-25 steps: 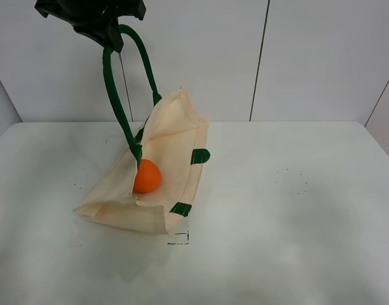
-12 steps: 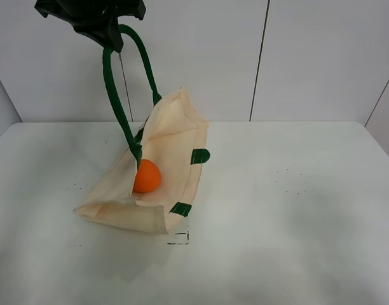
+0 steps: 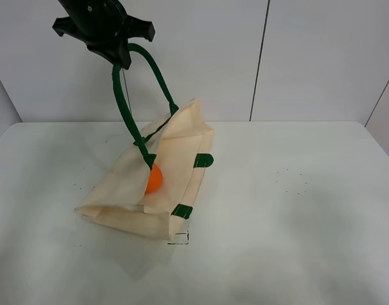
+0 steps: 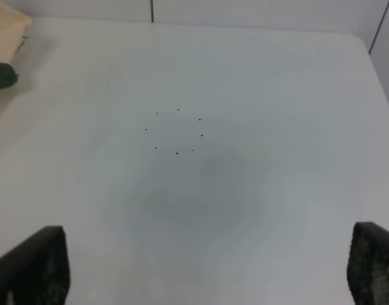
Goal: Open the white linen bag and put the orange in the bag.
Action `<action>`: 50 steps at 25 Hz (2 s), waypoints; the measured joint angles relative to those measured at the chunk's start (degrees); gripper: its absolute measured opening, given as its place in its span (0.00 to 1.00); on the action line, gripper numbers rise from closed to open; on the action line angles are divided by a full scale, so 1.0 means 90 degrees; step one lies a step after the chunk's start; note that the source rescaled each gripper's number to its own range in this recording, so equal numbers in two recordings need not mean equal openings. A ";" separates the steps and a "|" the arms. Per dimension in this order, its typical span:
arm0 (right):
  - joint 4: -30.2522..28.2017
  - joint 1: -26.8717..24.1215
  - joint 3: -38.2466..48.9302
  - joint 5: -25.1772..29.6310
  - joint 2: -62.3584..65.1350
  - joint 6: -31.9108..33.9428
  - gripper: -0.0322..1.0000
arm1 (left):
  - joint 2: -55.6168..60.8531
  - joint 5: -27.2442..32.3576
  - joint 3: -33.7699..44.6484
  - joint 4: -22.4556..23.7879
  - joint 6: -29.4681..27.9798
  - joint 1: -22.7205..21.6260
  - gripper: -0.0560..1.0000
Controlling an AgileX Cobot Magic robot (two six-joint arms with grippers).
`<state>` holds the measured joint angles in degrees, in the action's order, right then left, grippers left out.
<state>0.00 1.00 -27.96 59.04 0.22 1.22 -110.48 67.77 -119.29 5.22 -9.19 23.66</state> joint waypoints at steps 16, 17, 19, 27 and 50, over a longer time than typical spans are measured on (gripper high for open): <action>0.0000 0.0000 0.0000 0.0000 0.0000 0.0000 1.00 | -0.1727 -0.0381 0.0665 -0.1388 0.0737 0.0000 0.45; 0.0000 0.0000 0.0000 0.0000 0.0000 0.0000 1.00 | -0.1727 -0.0439 0.0722 -0.1388 0.0760 0.0000 0.58; 0.0000 0.0000 0.0000 0.0000 0.0000 0.0000 1.00 | -0.1727 -0.0504 0.0780 -0.1234 0.0789 0.0000 0.78; 0.0000 0.0000 0.0000 0.0000 0.0000 0.0000 1.00 | -0.1727 -0.0488 0.0835 -0.0253 0.0428 -0.0275 0.92; 0.0000 0.0000 0.0000 0.0000 0.0000 0.0000 1.00 | -0.0142 -0.0043 0.2876 -0.0476 0.0544 -0.2042 0.92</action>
<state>0.00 1.00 -27.96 59.04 0.22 1.22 -111.76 67.38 -93.41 0.94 -4.30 5.28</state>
